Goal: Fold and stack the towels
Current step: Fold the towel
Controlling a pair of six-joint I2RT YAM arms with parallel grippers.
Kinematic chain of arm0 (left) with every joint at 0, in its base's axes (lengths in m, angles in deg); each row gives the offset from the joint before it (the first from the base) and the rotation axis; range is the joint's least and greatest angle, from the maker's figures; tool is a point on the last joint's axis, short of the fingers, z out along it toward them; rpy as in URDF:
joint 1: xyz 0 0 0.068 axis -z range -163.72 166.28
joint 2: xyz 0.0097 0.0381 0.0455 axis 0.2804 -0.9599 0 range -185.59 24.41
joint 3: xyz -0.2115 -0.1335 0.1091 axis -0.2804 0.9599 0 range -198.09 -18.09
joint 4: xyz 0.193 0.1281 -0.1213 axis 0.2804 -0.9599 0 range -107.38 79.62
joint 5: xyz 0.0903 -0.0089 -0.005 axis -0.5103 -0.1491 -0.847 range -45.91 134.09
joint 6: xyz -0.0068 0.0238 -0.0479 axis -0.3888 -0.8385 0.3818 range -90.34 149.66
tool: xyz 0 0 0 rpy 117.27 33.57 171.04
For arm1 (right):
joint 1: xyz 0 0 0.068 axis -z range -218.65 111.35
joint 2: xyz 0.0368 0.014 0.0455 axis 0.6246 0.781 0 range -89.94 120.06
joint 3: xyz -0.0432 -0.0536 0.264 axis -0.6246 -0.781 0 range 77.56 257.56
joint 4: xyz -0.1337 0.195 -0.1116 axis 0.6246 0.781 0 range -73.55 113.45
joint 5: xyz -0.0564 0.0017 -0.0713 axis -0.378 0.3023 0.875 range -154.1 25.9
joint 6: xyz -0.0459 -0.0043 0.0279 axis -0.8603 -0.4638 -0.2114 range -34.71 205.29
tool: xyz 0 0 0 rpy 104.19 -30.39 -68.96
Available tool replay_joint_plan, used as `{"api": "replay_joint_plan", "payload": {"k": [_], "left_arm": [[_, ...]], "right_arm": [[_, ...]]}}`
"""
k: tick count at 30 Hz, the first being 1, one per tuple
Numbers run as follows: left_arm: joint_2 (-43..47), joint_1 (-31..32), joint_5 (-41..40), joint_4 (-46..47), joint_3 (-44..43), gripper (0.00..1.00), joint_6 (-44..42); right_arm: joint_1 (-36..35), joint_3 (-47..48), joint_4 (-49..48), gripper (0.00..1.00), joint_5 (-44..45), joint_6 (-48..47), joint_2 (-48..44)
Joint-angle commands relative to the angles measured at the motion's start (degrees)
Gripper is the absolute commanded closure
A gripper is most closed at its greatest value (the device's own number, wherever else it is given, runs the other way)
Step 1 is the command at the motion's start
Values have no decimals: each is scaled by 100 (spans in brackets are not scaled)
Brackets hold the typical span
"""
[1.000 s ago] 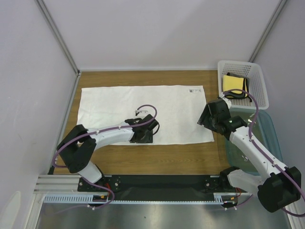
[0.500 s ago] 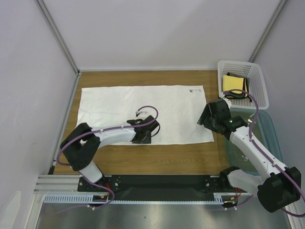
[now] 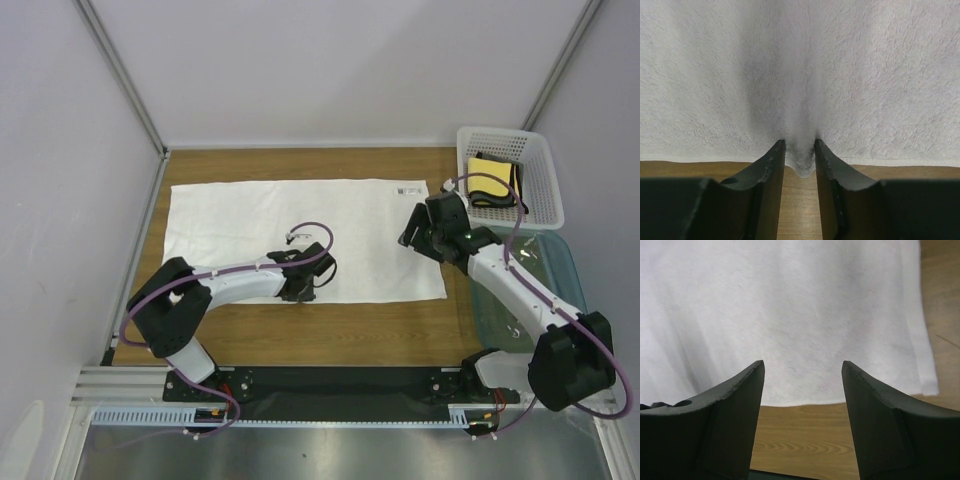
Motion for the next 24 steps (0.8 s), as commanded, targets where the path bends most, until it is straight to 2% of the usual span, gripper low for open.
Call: {"api": "replay_joint_plan", "payload": {"k": [1,3,10,15,24], "left_arm": [[2,78,-20,-196,15,65,-93],[11,87,16,-187,42,72,-102],[283,139,112,-82,489,74,-58],[678,218,314,174,964,84,-23],[1320,324,578,569,1957,87,293]], "right_arm": [[-78,433,-876,32,-179,-191,351],[-96,731,-1113,31,-241,-244,597],[-482,1873,-1720,29,-478,-490,2345],[-860,2840,-2001,28,-803,-631,3567],[-1387,4765,-2011,27,-1032,-552,5404]]}}
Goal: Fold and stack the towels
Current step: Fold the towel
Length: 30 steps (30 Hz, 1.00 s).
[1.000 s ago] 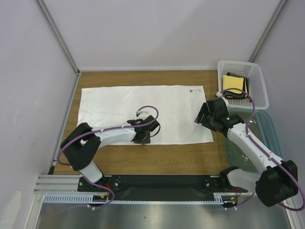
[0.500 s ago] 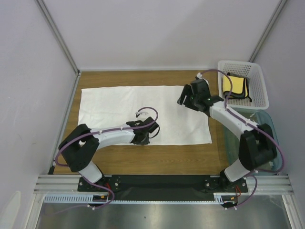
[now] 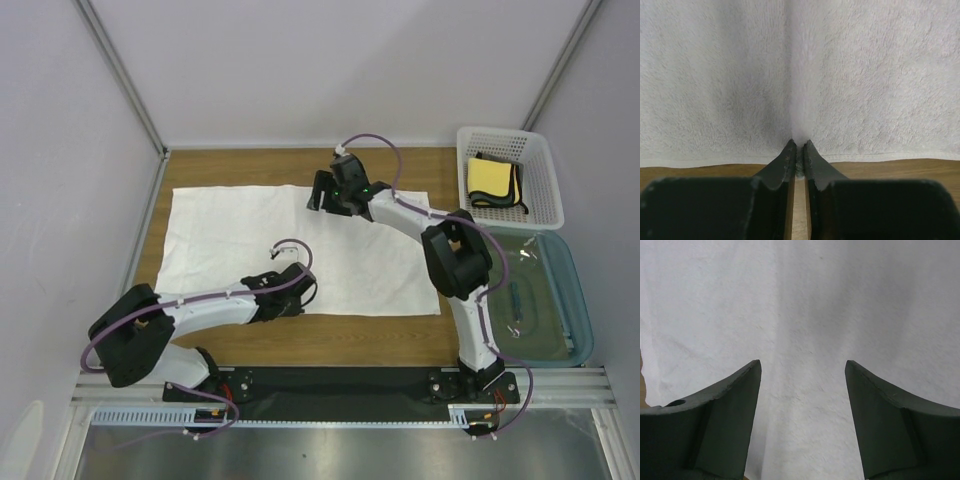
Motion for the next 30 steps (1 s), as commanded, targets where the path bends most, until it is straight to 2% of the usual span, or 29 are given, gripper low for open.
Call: {"api": "replay_joint_plan", "payload": {"k": [1,7,11,14,21,30], "left_arm": [[57,108,532,-345,511,87,230],[181,213,541,-283,643,88,336],[128,310,532,-230,704,88,389],[128,354,489,-265,713,88,406],[277,363,427,-248,818,87,441],[426,362,462,-142,968,87,397]], "right_arm": [[-183,844,-192,27,-175,-47,468],[-465,1601,-131,26,-106,-73,1259],[-553,2479,429,27,131,-170,1840],[-649,3139,853,29,692,-345,2139],[-755,3281,1038,33,1493,-715,2175],[-746,3817,1030,42,1635,-820,2684]]}}
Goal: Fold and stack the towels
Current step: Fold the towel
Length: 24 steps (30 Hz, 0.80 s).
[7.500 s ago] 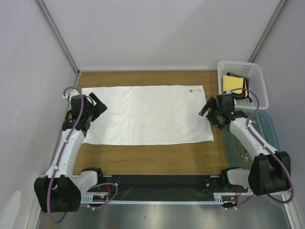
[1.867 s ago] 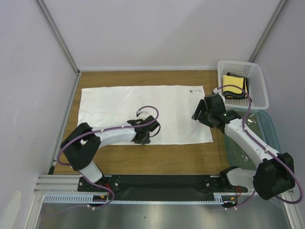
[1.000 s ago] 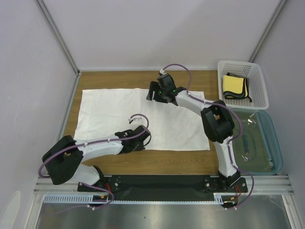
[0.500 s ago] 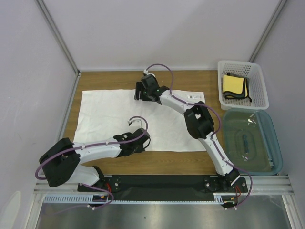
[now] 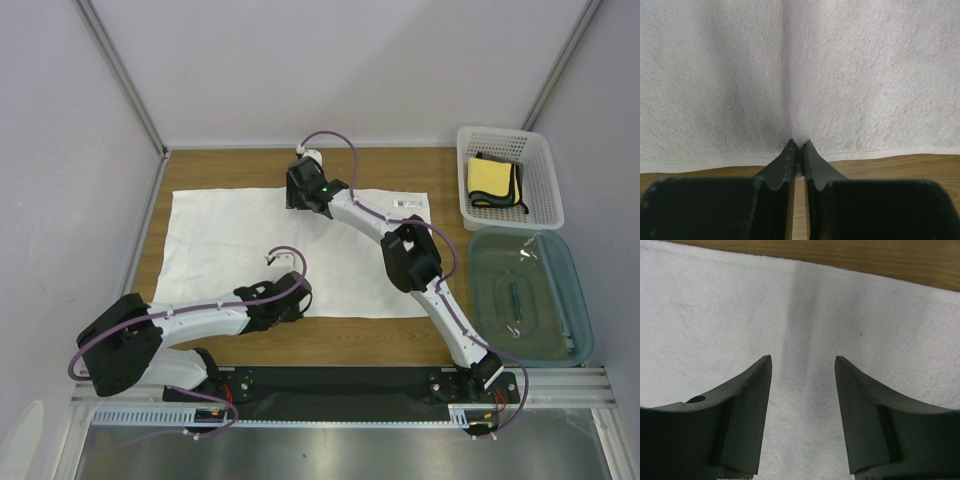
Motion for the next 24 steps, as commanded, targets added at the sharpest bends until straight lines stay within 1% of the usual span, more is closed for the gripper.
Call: {"api": "replay_joint_plan", "payload": {"k": [1,5,8,12,18,24], "left_arm": [[-100,120,541,-686,354,87,102],[75,129,550,-660,450,88,111],[137,120,550,-625,512,87,94],[146,120,558,-625,521,88,67],[172,137,567,-642,538,88,50],[216,137,558,-651,547,88,23]], "right_arm": [[-12,394,-59,43,325,-167,273],[14,561,-94,43,659,-255,370],[41,579,-235,45,686,-264,397],[49,588,-384,44,616,-185,423],[58,772,-490,44,765,-79,607],[93,895,-499,47,800,44,809]]}}
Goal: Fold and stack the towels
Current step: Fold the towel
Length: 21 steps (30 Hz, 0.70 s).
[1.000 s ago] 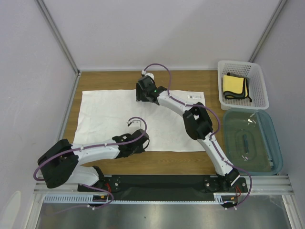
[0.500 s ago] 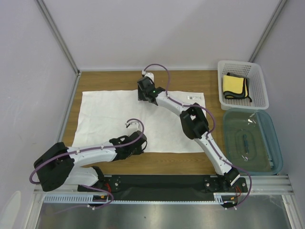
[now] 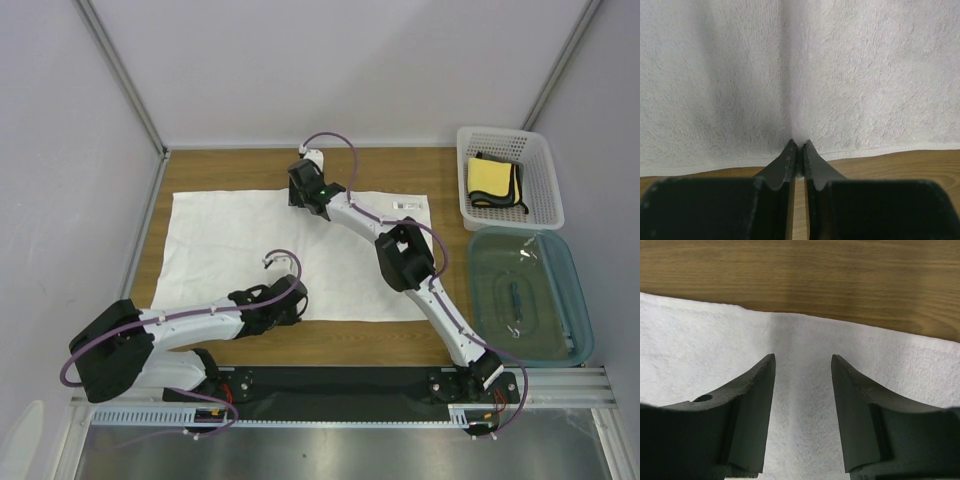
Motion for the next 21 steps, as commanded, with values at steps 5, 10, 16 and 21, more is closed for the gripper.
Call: {"api": "replay_joint_plan", "payload": {"k": [5,10,16,21], "left_arm": [[-101,102,414,-704,316,88,-25],[-66,102,432,-695,359,88,-25],[57,102,449,-721,395,88,-34],[163,102,458,-704,430,89,-78]], "right_arm": [[-5,389,-66,48,379,68,299],[4,494,5,48,406,85,369],[-5,942,215,62,389,24,615],[-14,952,286,79,248,24,633]]}}
